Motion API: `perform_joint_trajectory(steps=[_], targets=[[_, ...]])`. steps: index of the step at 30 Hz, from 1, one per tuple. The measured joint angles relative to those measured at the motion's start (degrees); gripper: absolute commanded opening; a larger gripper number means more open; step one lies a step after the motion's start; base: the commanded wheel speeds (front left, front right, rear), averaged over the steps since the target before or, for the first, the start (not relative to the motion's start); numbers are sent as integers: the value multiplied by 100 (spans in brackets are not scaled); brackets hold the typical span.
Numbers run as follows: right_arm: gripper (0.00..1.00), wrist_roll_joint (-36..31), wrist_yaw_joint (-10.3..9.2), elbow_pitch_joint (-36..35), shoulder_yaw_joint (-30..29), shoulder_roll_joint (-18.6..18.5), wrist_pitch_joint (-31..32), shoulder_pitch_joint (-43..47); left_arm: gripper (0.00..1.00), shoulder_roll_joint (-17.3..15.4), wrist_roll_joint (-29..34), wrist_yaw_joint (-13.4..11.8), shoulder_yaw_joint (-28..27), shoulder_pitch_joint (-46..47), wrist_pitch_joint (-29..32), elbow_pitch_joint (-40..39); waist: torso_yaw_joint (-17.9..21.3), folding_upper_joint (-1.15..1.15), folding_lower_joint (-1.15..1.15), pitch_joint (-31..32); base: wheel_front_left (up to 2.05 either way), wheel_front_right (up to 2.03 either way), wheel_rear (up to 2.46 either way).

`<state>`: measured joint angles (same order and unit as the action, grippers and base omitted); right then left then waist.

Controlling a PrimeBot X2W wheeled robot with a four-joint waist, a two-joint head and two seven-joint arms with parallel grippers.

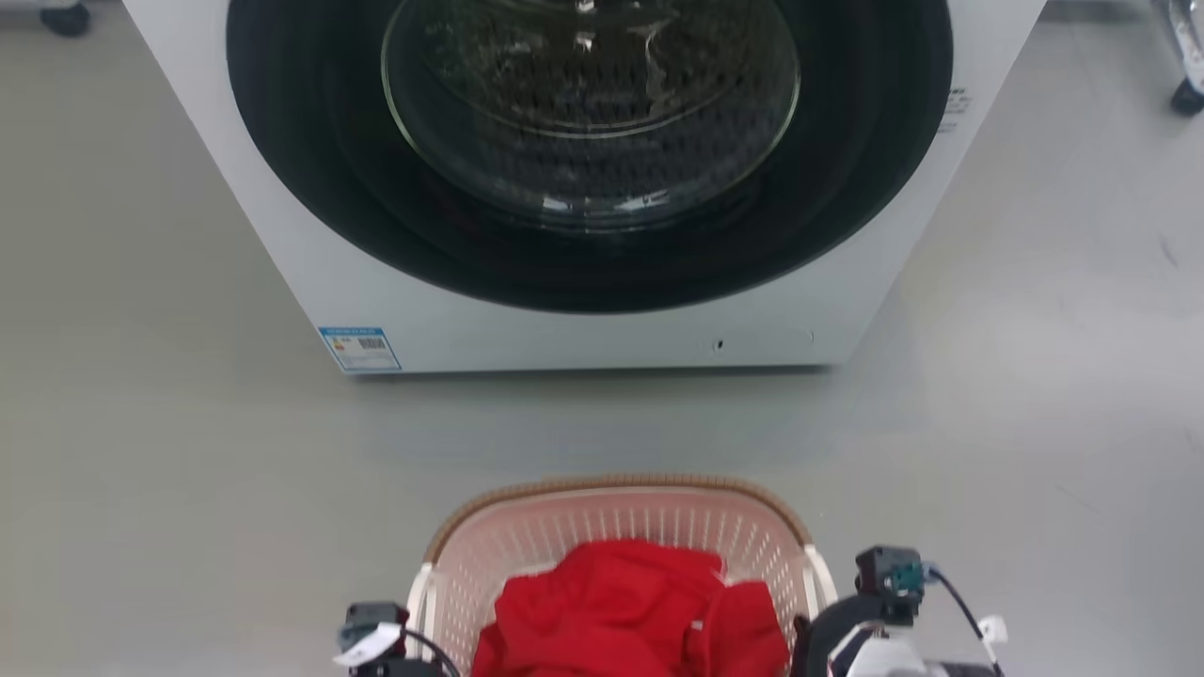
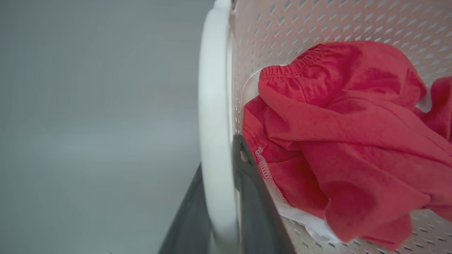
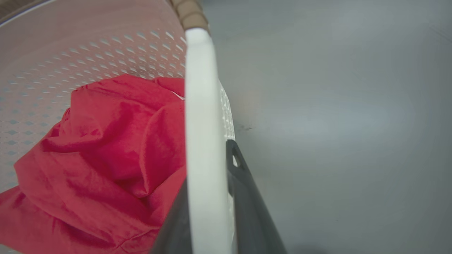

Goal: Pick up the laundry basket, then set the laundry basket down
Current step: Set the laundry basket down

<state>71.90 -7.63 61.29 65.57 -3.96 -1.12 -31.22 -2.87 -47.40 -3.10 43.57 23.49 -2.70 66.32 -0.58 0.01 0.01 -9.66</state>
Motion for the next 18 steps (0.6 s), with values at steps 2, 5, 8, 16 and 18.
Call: perform_joint_trajectory(steps=[2, 5, 8, 16, 18], targets=[[0, -35, 8, 34, -25, 0, -65, -197, 0, -1, 0, -13, -16, 188, -29, -18, 4, 0, 0, -152, 0, 0, 0], [0, -45, 8, 47, -52, -2, -126, -497, 0, -18, 0, -43, -44, 474, -53, -57, 10, 0, 0, -387, 0, 0, 0], [0, -83, 7, 31, -76, -8, -219, -768, 0, -40, 0, -51, -100, 761, -98, -89, 11, 0, 1, -628, 0, 0, 0], [0, -83, -1, -127, -164, -88, -372, -1339, 0, -71, 0, -101, -220, 1378, -177, -155, -12, 0, 1, -1291, 0, 0, 0], [0, -91, -3, -124, -166, -96, -410, -1496, 0, -80, 0, -103, -232, 1529, -197, -168, -21, 0, 1, -1459, 0, 0, 0]])
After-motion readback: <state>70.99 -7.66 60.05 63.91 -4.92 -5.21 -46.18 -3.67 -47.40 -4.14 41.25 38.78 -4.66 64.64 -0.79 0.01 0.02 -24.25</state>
